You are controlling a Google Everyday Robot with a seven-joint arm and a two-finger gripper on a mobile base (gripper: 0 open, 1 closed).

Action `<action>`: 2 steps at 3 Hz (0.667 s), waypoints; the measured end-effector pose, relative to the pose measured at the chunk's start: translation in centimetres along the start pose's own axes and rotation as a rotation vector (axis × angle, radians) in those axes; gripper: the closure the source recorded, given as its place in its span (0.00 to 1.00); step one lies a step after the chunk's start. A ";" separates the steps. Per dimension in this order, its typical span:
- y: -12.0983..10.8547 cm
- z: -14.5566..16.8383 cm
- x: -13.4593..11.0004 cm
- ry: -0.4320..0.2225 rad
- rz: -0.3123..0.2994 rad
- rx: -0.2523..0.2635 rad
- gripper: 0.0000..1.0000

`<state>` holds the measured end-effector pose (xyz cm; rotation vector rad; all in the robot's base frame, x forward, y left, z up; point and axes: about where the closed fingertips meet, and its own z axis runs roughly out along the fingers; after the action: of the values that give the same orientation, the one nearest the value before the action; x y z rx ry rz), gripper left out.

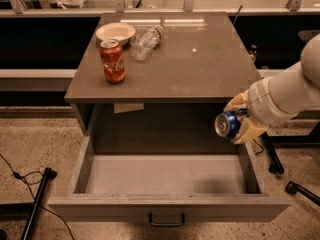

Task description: Pick pepsi can from top drawer and place on counter

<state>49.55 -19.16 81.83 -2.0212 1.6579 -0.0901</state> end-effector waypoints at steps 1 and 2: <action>-4.0 -4.0 -0.8 0.024 0.018 0.067 1.00; -7.9 -7.4 -1.5 0.050 0.023 0.123 1.00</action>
Offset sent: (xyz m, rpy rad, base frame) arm 0.0663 -0.0057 0.1609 -0.0144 -0.1796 -0.1157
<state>53.56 -19.40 91.97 -1.9223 1.6637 -0.2310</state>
